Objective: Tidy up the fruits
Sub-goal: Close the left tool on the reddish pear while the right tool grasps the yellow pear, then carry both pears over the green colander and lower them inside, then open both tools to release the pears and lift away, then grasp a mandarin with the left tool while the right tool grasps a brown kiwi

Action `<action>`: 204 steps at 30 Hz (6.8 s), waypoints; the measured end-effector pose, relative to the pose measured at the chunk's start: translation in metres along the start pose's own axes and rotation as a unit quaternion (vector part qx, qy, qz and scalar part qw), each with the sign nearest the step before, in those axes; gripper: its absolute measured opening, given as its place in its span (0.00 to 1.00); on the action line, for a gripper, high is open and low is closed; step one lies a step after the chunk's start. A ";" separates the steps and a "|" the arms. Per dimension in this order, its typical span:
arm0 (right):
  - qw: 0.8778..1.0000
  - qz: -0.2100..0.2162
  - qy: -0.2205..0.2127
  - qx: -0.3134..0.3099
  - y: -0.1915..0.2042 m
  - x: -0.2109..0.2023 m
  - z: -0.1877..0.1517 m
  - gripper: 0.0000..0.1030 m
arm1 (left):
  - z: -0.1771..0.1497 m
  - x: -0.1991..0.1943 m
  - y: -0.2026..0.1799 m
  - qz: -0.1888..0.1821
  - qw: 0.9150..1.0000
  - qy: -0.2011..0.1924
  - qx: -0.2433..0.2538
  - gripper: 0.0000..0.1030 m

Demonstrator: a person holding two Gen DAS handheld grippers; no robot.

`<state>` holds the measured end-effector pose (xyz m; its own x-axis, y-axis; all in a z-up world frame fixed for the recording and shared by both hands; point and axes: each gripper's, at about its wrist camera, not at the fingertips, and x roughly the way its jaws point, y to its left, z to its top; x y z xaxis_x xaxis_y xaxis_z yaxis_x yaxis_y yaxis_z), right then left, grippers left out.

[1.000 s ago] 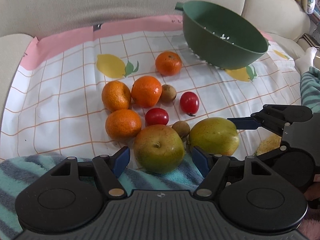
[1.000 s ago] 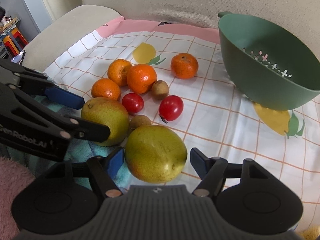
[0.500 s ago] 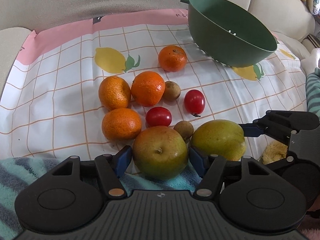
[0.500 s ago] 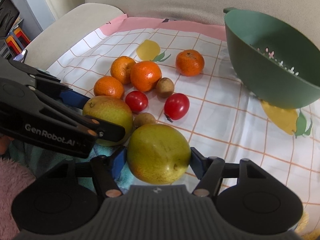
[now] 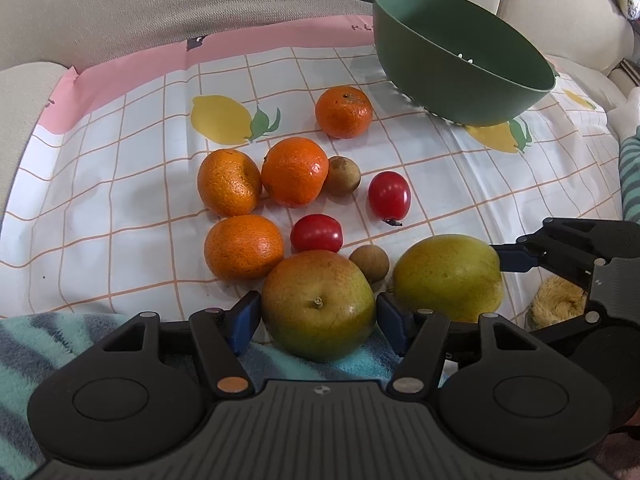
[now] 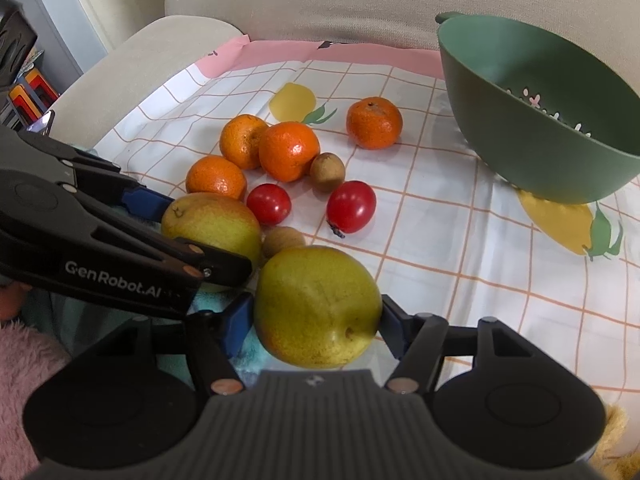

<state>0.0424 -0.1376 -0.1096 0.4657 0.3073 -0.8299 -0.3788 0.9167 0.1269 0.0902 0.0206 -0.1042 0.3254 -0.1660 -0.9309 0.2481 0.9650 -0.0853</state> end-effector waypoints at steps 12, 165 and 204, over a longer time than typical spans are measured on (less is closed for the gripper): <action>1.000 -0.005 -0.002 0.010 -0.004 -0.009 -0.009 0.61 | -0.006 -0.031 0.006 0.003 0.999 -0.036 -0.041 0.70; 0.993 -0.076 -0.081 0.038 -0.001 -0.051 0.044 0.72 | 0.022 -0.102 0.028 0.004 0.994 -0.105 -0.011 0.74; 1.000 0.021 0.013 -0.007 0.018 0.022 0.023 0.22 | 0.010 -0.011 0.034 -0.009 1.000 0.003 -0.004 0.64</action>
<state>0.0642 -0.1084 -0.1128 0.4289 0.3385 -0.8375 -0.4082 0.8997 0.1545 0.1039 0.0531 -0.0932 0.3148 -0.1828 -0.9314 0.2463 0.9634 -0.1058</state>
